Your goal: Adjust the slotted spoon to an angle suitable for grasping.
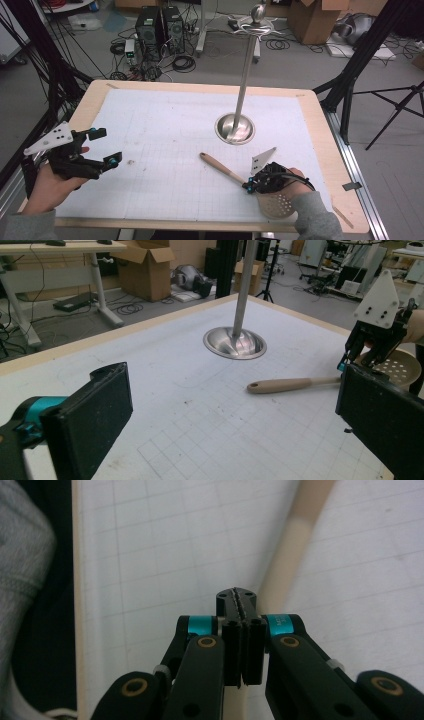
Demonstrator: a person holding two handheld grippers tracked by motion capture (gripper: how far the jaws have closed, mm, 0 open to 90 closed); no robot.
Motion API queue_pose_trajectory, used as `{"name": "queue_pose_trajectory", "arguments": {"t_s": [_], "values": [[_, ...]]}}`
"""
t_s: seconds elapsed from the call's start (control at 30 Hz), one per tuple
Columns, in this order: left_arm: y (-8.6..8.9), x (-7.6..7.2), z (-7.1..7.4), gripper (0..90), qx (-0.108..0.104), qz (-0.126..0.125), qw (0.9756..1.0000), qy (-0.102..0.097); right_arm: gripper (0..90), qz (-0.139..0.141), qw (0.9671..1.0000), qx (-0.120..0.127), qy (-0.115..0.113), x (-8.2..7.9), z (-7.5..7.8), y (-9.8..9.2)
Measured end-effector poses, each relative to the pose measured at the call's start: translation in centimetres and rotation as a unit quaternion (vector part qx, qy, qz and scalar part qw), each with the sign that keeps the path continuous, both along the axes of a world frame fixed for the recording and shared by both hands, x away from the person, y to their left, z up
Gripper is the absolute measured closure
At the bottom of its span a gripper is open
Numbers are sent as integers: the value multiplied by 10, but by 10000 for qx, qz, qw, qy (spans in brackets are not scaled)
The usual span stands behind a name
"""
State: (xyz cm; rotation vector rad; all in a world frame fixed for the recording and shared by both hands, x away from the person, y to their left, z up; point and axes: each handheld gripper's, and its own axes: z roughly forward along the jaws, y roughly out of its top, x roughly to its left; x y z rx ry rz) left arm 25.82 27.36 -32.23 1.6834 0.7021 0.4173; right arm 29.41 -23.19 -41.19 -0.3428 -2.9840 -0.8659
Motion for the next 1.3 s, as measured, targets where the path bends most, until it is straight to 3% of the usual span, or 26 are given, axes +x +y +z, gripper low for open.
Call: {"name": "queue_pose_trajectory", "arguments": {"t_s": [0.1,0.27,0.57,0.73,0.77,0.8,0.9,1.1,1.3], "values": [[0,0,0,21,2,-11,10000,-5,900,117,9998,-130,14,0,-2,3],[1,0,0,21,8,-10,10000,-6,899,-124,9995,-253,-165,1,-1,-4],[0,0,0,21,12,-10,10000,5,899,-485,9986,-86,-211,6,-3,-23],[0,0,0,21,9,-29,10000,18,898,-492,9983,-68,-288,6,-3,-25],[0,0,0,21,8,-27,10000,0,897,-474,9984,59,-290,6,-2,-26],[0,0,0,21,-4,-25,10000,1,897,-500,9978,269,-341,7,1,-27],[1,0,1,21,-26,-21,10000,-13,896,-697,9950,538,-472,6,11,-31],[3,-1,3,21,-65,-10,10000,-42,862,-1143,9894,625,-644,5,22,-34],[5,-1,5,21,-132,-17,9999,-55,710,-1409,9844,766,-719,6,28,-39]]}}
